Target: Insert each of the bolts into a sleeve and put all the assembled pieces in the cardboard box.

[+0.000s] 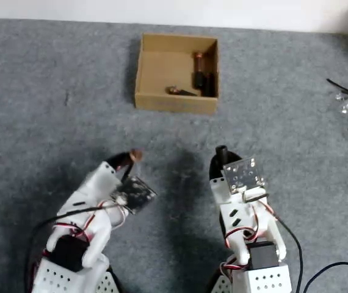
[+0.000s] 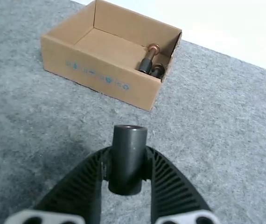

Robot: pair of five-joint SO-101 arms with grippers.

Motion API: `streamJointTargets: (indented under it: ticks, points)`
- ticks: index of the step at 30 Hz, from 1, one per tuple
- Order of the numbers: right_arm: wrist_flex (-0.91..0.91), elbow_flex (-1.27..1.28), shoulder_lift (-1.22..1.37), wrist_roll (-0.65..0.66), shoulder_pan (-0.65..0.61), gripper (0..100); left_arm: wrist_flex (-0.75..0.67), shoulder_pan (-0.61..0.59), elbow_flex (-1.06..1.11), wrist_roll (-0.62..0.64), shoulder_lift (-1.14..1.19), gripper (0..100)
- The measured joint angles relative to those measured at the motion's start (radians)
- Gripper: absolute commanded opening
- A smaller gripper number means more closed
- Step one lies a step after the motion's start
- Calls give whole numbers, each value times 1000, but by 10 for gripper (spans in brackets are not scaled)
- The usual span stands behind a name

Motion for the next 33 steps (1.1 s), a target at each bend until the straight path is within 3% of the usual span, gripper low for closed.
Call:
streamJointTargets:
  ticks: [4, 9, 11, 22, 33]
  points:
    - [0, 0, 0, 0, 0, 5, -287, 0, 58, 153, 0, 7]
    - [0, 0, 0, 0, 0, 5, -603, 0, 107, 190, 0, 7]
    - [0, 0, 0, 0, 0, 5, -655, 0, 110, 195, 0, 7]
    - [0, 0, 0, 0, -3, 5, -503, 0, 112, 219, 2, 7]
    - [0, 0, 0, 0, -311, 5, -503, 0, 112, 723, 2, 7]
